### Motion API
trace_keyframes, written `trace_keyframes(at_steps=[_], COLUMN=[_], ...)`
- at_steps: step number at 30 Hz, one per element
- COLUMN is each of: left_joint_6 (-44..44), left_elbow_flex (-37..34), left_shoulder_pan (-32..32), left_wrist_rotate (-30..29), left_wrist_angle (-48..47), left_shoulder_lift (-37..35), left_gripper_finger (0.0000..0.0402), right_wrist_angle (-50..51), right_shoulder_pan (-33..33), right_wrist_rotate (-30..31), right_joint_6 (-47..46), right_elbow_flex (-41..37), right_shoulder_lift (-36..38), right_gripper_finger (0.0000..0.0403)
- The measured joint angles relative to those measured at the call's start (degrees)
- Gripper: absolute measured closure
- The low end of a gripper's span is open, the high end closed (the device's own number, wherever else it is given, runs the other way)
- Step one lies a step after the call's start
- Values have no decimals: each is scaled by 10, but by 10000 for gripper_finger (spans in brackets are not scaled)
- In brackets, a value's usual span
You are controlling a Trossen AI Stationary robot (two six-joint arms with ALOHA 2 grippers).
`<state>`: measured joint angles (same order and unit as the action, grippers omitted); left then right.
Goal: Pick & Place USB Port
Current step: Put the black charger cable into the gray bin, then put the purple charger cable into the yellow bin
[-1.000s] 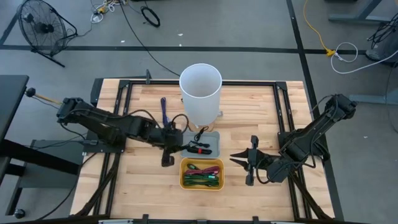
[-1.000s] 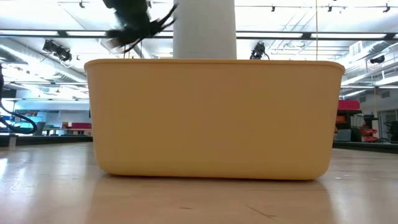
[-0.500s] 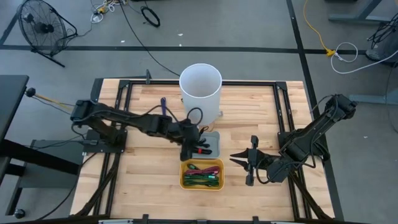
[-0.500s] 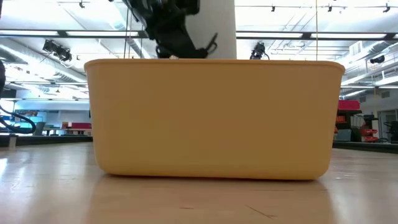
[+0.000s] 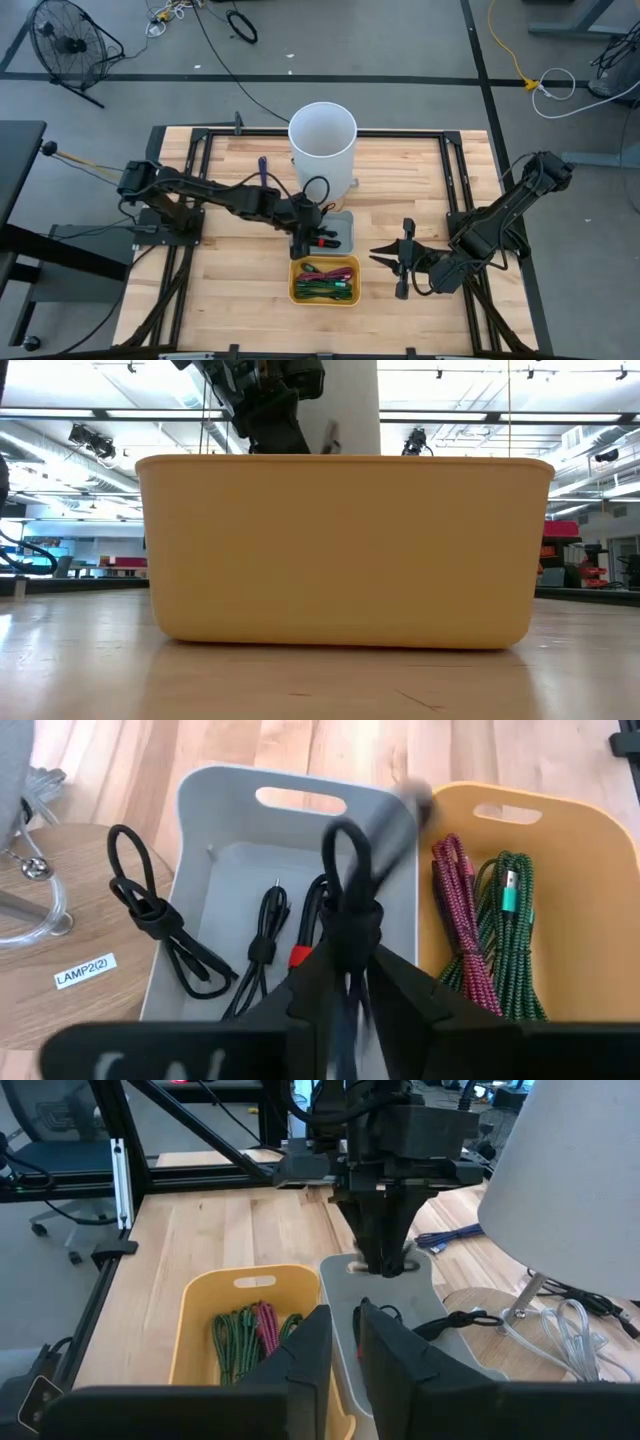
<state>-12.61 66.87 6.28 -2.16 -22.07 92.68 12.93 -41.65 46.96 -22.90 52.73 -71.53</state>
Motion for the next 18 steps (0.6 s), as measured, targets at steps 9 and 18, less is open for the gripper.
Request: trace_keyframes(at_steps=[9,18], left_joint_6=[5,4], left_elbow_flex=[0,1], left_shoulder_pan=[0,-1], left_wrist_rotate=[-10,-8], left_wrist_angle=[0,-34], left_shoulder_lift=[0,-1], left_gripper_finger=[293,298], right_wrist_angle=[0,0], right_shoulder_pan=[0,0], right_wrist_rotate=[0,0], right_joint_6=[-2,-2], right_elbow_flex=[0,0], right_shoulder_lift=[0,0], right_gripper_finger=[344,344])
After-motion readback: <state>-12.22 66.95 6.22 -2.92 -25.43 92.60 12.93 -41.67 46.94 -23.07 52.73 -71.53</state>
